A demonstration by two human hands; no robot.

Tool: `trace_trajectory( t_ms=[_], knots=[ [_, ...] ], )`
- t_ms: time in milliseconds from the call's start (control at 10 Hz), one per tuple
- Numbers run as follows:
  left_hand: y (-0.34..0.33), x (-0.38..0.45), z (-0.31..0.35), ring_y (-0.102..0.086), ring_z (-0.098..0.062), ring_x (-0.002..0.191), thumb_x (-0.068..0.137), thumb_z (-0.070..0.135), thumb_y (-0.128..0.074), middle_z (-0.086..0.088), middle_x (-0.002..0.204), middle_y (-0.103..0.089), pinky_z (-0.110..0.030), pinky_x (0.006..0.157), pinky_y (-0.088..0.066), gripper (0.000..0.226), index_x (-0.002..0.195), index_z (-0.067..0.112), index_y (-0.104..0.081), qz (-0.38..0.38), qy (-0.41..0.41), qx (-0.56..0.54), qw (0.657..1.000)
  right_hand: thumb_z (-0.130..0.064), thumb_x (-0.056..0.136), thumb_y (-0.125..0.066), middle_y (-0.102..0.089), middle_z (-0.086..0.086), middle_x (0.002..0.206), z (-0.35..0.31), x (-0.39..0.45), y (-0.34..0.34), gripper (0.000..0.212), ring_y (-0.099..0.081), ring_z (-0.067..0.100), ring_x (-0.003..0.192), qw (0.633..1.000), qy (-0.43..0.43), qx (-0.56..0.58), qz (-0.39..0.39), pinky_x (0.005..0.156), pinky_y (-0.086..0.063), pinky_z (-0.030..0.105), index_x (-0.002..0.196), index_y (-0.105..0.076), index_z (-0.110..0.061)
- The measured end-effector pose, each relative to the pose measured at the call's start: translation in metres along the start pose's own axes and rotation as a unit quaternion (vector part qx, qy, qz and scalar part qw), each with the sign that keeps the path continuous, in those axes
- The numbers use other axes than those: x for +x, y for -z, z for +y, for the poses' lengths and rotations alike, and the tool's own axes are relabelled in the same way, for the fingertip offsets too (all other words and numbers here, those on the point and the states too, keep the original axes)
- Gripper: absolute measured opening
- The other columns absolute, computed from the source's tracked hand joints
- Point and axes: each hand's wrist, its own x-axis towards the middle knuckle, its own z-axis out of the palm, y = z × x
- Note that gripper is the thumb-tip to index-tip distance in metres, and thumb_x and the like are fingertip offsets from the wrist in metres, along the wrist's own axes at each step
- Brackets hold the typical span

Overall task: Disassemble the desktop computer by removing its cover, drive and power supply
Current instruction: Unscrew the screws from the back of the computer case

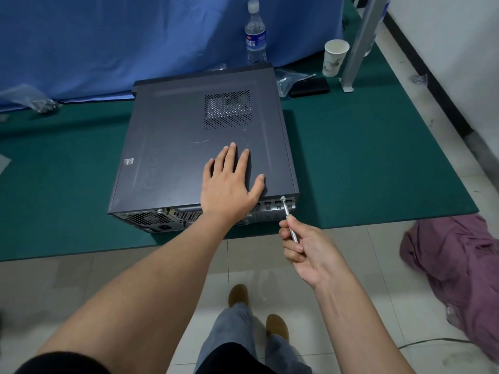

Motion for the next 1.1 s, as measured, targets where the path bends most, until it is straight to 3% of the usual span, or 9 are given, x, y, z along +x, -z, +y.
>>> trace_trajectory(
  t_ms=[100,200,300,400,700,800,900,1000,1100],
  knots=[
    [0.000,0.000,0.000,-0.012,-0.019,0.146,0.089,0.063,-0.013,-0.004,0.159,-0.018,-0.041,0.117,-0.011,0.072,0.149,0.025,-0.024,0.001,-0.001,-0.001,1.000,-0.014,0.093,-0.056,-0.048,0.002,0.056,0.003,0.000,-0.007,0.018,-0.027,0.002,0.032,0.997,0.036,-0.056,0.035,0.030,-0.020,0.013,0.078,-0.053,-0.005],
    [0.000,0.000,0.000,-0.012,-0.019,0.146,0.088,0.063,-0.013,-0.004,0.159,-0.018,-0.041,0.117,-0.011,0.072,0.149,0.026,-0.024,0.003,-0.001,-0.004,1.000,-0.020,0.095,-0.054,-0.052,0.003,0.058,0.006,0.001,-0.008,0.018,-0.029,0.002,0.034,0.999,0.016,-0.027,0.022,0.030,-0.021,0.013,0.085,-0.055,-0.005],
    [0.000,0.000,-0.001,-0.012,-0.019,0.146,0.088,0.063,-0.013,-0.003,0.159,-0.018,-0.041,0.117,-0.010,0.072,0.149,0.026,-0.024,0.003,0.000,-0.003,1.000,-0.025,0.099,-0.044,-0.059,0.005,0.060,0.005,0.001,-0.002,0.032,-0.033,0.003,0.036,0.997,-0.047,0.055,-0.036,0.030,-0.024,0.013,0.094,-0.061,0.001],
    [0.000,0.000,0.000,-0.012,-0.019,0.146,0.088,0.063,-0.013,-0.003,0.159,-0.018,-0.041,0.117,-0.010,0.072,0.149,0.026,-0.024,0.003,-0.001,-0.004,1.000,-0.021,0.096,-0.050,-0.056,0.004,0.058,0.005,0.002,0.000,0.027,-0.035,0.003,0.036,0.994,-0.056,0.091,-0.031,0.029,-0.025,0.013,0.086,-0.062,0.001],
    [0.000,-0.001,0.000,-0.012,-0.019,0.146,0.089,0.062,-0.015,-0.004,0.159,-0.019,-0.041,0.117,-0.010,0.071,0.149,0.026,-0.025,0.004,-0.002,-0.004,1.000,-0.012,0.090,-0.061,-0.041,0.002,0.061,0.008,0.003,-0.010,0.022,-0.026,0.003,0.032,0.997,0.037,-0.039,0.060,0.031,-0.019,0.014,0.073,-0.047,-0.007],
    [0.000,-0.001,0.000,-0.012,-0.019,0.146,0.089,0.062,-0.015,-0.004,0.159,-0.019,-0.041,0.117,-0.010,0.071,0.149,0.026,-0.025,0.004,-0.003,-0.005,1.000,-0.017,0.092,-0.058,-0.046,0.002,0.061,0.004,0.003,-0.006,0.018,-0.029,0.003,0.034,0.998,0.003,-0.041,0.038,0.030,-0.021,0.014,0.079,-0.055,-0.003],
    [0.000,-0.001,0.000,-0.012,-0.019,0.146,0.088,0.063,-0.013,-0.004,0.159,-0.018,-0.041,0.117,-0.010,0.072,0.149,0.026,-0.024,0.001,-0.002,-0.006,1.000,-0.021,0.098,-0.046,-0.055,0.005,0.060,0.000,0.002,-0.001,0.031,-0.034,0.003,0.036,0.996,-0.069,0.054,-0.024,0.030,-0.025,0.013,0.090,-0.063,0.004],
    [0.000,0.000,-0.001,-0.011,-0.019,0.146,0.088,0.063,-0.013,-0.004,0.159,-0.018,-0.041,0.117,-0.010,0.072,0.149,0.026,-0.024,-0.001,-0.001,-0.004,1.000,-0.018,0.096,-0.049,-0.054,0.006,0.062,0.001,0.002,0.001,0.028,-0.036,0.004,0.037,0.992,-0.069,0.108,-0.021,0.030,-0.027,0.014,0.086,-0.064,0.004],
    [0.000,-0.001,0.000,-0.012,-0.020,0.146,0.089,0.061,-0.016,-0.004,0.159,-0.019,-0.042,0.117,-0.012,0.071,0.149,0.025,-0.026,0.001,-0.002,-0.006,1.000,-0.013,0.093,-0.056,-0.053,0.004,0.062,0.008,0.003,-0.005,0.021,-0.038,0.003,0.036,0.998,0.014,0.030,0.048,0.030,-0.025,0.013,0.081,-0.064,0.002]
  ],
)
